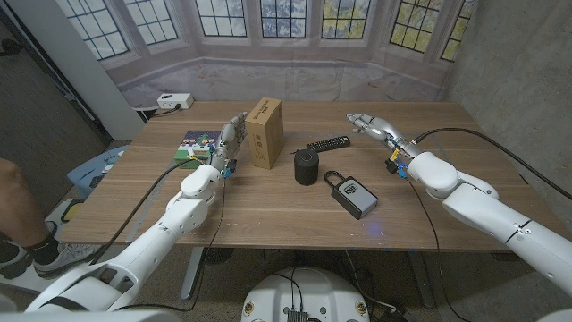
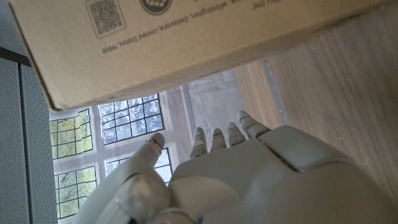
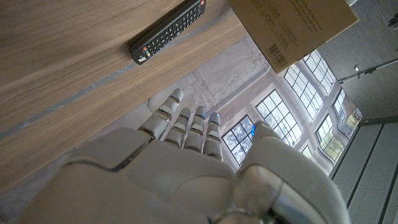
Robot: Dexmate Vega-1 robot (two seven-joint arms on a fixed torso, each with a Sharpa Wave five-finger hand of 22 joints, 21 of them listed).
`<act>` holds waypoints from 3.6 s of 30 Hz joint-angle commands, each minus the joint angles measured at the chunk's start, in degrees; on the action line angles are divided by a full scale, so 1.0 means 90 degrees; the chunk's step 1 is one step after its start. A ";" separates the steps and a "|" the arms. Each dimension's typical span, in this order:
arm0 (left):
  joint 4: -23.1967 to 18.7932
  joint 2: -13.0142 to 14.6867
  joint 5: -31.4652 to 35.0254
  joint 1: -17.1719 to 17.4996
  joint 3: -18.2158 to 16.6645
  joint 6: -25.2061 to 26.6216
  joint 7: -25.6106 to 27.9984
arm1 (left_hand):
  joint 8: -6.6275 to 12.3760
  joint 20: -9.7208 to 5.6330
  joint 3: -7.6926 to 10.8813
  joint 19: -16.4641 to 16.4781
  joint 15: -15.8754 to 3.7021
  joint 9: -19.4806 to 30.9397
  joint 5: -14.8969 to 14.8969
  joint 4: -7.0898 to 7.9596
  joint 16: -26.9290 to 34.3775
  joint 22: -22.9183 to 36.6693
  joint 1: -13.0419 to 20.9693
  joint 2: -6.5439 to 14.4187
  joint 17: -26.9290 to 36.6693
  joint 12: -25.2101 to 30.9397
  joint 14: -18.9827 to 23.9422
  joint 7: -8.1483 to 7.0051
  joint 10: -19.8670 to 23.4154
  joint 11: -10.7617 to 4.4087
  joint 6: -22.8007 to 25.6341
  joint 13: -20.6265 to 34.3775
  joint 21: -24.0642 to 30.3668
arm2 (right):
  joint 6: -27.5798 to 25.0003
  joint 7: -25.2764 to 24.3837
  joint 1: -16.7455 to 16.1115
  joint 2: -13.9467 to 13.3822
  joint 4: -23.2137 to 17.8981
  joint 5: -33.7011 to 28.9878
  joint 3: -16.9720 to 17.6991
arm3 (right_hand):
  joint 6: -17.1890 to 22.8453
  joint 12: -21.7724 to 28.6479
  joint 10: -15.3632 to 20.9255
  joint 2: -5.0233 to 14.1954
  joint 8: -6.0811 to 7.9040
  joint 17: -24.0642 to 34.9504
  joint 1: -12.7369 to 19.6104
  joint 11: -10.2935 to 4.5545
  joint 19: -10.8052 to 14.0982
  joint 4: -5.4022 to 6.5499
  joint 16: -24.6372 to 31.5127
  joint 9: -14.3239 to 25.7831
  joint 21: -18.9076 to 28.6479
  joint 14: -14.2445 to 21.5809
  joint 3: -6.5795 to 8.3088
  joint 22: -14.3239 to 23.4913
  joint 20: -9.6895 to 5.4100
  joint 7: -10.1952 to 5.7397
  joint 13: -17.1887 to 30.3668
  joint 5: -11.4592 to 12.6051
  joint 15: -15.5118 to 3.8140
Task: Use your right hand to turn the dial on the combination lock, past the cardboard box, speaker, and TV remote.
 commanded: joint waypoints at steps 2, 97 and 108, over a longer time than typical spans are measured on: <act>-0.0486 0.0114 0.0035 0.0364 -0.0071 -0.0024 0.0250 | 0.0012 -0.0007 0.0041 0.0065 0.0017 0.0013 0.0010 0.0000 0.0007 0.0013 0.0047 0.0016 0.0032 0.0023 0.0019 -0.0023 0.0018 0.0000 0.0058 0.0027 0.0018 | -0.0299 0.0059 -0.0249 -0.0457 -0.0586 -0.0524 0.0075 | 0.0026 -0.0006 0.0037 0.0006 0.0006 -0.0003 -0.0036 0.0012 0.0020 -0.0050 0.0021 0.0014 0.0026 0.0066 -0.0004 0.0020 -0.0387 0.0012 0.0005 0.0037 -0.0172; -0.0793 0.0310 0.0322 0.0565 -0.0151 -0.0197 0.0493 | -0.0046 0.0033 0.0081 0.0129 0.0087 0.0022 0.0005 -0.0003 0.0009 0.0011 0.0007 -0.0013 0.0033 0.0026 0.0195 -0.0021 0.0179 0.0040 0.0155 0.0028 0.0003 | -0.3085 -0.0249 -0.1854 -0.1807 -0.2969 -0.3889 0.0023 | -0.1007 -0.0172 -0.1154 -0.0189 -0.0107 -0.0063 -0.1334 -0.0312 -0.1724 0.0159 -0.0085 -0.0012 -0.0044 -0.0961 -0.0488 0.0036 -0.0090 -0.0227 -0.0032 0.0073 -0.0155; -0.0789 0.0344 0.0298 0.0634 -0.0208 -0.0261 0.0493 | -0.0054 0.0032 0.0081 0.0123 0.0082 0.0022 0.0004 -0.0004 0.0005 0.0011 0.0000 -0.0020 0.0033 0.0020 0.0192 -0.0038 0.0176 0.0070 0.0144 0.0028 0.0000 | -0.3201 -0.0312 -0.1915 -0.1609 -0.3003 -0.4262 -0.0231 | -0.1021 -0.0164 -0.1181 -0.0183 -0.0099 -0.0089 -0.1337 -0.0321 -0.1771 0.0137 -0.0094 -0.0015 -0.0035 -0.0985 -0.0476 0.0037 -0.0102 -0.0231 -0.0034 0.0088 -0.0157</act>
